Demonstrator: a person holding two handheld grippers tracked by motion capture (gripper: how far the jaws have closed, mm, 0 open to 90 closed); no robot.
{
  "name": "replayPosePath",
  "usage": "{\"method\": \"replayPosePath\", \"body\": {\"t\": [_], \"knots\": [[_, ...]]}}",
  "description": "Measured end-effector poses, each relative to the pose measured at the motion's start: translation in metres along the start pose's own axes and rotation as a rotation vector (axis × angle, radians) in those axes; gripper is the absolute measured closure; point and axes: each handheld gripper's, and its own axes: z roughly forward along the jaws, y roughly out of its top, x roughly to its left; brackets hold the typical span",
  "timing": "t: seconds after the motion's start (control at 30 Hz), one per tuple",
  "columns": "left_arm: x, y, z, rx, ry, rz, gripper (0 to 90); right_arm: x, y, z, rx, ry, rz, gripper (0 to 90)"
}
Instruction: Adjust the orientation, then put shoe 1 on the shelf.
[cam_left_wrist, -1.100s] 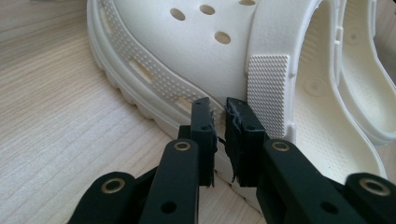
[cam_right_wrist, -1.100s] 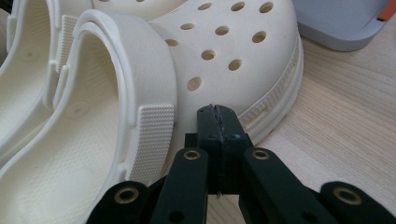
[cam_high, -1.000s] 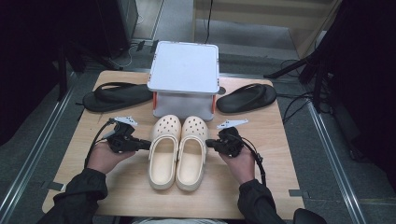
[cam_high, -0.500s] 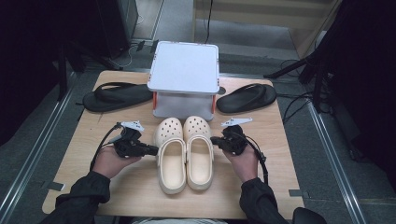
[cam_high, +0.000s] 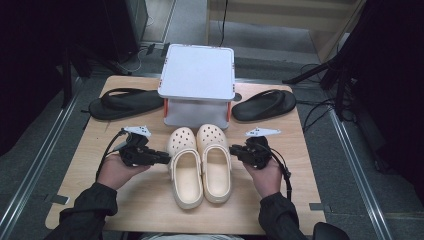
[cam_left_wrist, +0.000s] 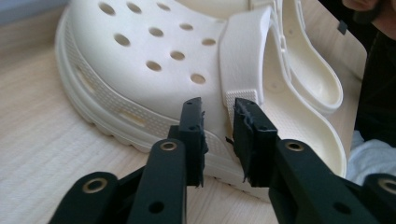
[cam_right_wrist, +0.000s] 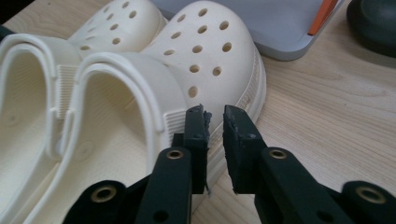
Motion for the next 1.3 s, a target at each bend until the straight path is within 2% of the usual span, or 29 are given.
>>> {"method": "replayPosePath", "body": {"t": [0.2,0.3,0.37,0.43,0.47,0.53,0.63,0.73,0.83,1.03,1.23,1.3], "knots": [[0.0,0.003,-0.011,-0.058,0.019,-0.036,63.1,0.018,0.0,-0.021,-0.03,0.031,-0.024,75.1],[-0.002,0.005,-0.014,-0.058,0.057,-0.015,62.4,0.03,-0.003,-0.027,-0.039,0.053,-0.04,74.1],[-0.001,0.007,-0.016,-0.057,0.057,-0.011,65.5,0.038,-0.005,-0.029,-0.039,0.063,-0.051,72.2],[0.0,0.01,-0.02,-0.057,0.056,-0.001,77.6,0.048,-0.009,-0.028,-0.036,0.071,-0.066,70.4],[0.0,0.013,-0.021,-0.057,0.055,0.006,77.6,0.048,-0.009,-0.028,-0.036,0.071,-0.066,70.4],[0.001,0.018,-0.024,-0.057,0.053,0.015,83.8,0.054,-0.01,-0.027,-0.033,0.082,-0.073,70.1],[0.004,0.028,-0.026,-0.053,0.055,0.011,87.2,0.062,-0.013,-0.024,-0.02,0.092,-0.072,69.4],[0.007,0.037,-0.03,-0.058,0.066,0.02,87.5,0.066,-0.014,-0.021,-0.018,0.096,-0.063,68.6],[0.013,0.046,-0.033,-0.065,0.055,0.015,89.8,0.07,-0.014,-0.019,-0.017,0.103,-0.06,68.7],[0.023,0.063,-0.037,-0.069,0.062,0.002,90.0,0.074,-0.014,-0.015,-0.01,0.105,-0.07,68.6],[0.036,0.09,-0.036,-0.082,0.072,0.017,90.0,0.077,-0.015,-0.009,0.016,0.111,-0.076,65.0],[0.039,0.098,-0.039,-0.093,0.073,0.01,90.0,0.078,-0.015,-0.007,0.019,0.111,-0.082,64.1]]}}
